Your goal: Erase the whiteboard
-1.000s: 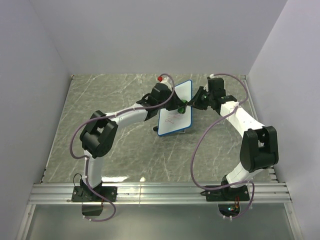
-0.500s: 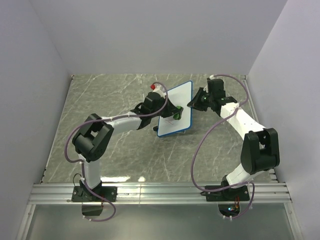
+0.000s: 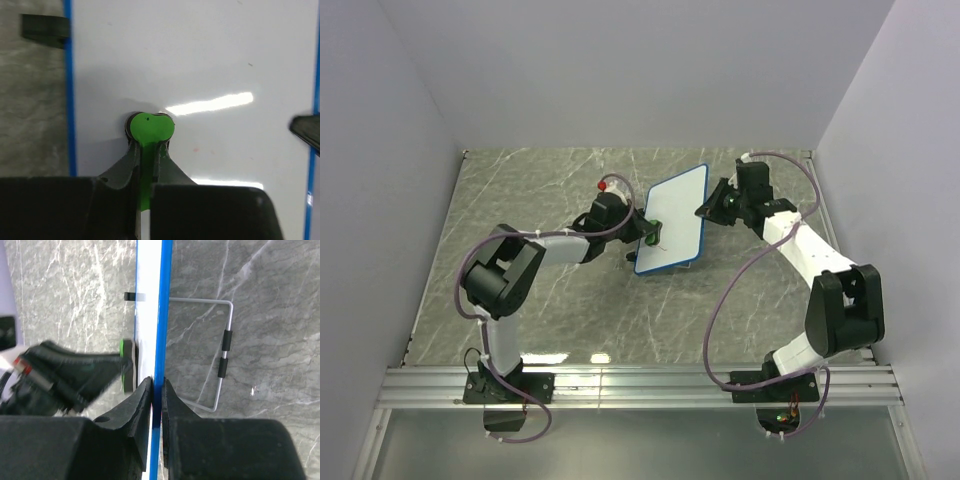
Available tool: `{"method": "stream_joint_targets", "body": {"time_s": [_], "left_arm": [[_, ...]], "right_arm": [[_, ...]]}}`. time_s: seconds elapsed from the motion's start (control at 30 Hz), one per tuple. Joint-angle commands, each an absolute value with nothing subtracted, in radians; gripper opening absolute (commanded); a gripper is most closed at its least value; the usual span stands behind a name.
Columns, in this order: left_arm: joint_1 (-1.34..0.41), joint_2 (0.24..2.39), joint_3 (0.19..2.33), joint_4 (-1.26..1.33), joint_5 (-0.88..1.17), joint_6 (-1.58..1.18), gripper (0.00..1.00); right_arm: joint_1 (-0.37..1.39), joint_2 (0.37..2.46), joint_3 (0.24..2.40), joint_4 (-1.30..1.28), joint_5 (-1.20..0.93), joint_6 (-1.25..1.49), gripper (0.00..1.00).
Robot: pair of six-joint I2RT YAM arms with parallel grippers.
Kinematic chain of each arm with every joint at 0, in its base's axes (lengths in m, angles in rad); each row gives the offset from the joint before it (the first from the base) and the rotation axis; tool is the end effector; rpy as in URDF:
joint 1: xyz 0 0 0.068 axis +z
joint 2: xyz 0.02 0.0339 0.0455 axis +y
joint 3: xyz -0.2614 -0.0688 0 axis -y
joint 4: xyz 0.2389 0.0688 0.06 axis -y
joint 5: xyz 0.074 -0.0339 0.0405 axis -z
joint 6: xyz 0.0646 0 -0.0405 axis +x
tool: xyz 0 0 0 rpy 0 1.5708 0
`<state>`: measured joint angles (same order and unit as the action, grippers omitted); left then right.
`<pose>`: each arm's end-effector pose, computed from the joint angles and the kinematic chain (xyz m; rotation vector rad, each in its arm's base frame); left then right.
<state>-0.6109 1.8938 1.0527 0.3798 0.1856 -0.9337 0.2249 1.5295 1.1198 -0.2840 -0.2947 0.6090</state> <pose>0.3455 -0.2565 0.1621 -0.2308 2.2155 -1.1098 0.3435 0.0978 0.2477 0.2870 2.3302 0.7627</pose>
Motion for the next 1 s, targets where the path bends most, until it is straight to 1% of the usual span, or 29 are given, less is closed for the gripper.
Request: {"method": "stream_joint_targets", "body": {"time_s": [0.0, 0.27, 0.6, 0.77, 0.97], "left_arm": [[-0.611, 2.012, 0.999, 0.12, 0.183, -0.874, 0.0], [-0.632, 1.993, 1.005, 0.121, 0.201, -0.836, 0.0], [-0.799, 1.83, 0.985, 0.127, 0.206, -0.877, 0.0], [-0.838, 1.749, 0.973, 0.136, 0.221, -0.902, 0.0], [-0.857, 1.72, 0.963, 0.143, 0.222, -0.908, 0.0]], "right_arm": [[0.291, 1.482, 1.1, -0.348, -0.396, 0.572, 0.0], [0.29, 1.47, 1.086, -0.344, -0.399, 0.575, 0.0], [0.288, 1.488, 1.095, -0.325, -0.387, 0.615, 0.0], [0.291, 1.489, 1.089, -0.31, -0.377, 0.638, 0.0], [0.298, 1.485, 1.071, -0.295, -0.364, 0.657, 0.0]]}}
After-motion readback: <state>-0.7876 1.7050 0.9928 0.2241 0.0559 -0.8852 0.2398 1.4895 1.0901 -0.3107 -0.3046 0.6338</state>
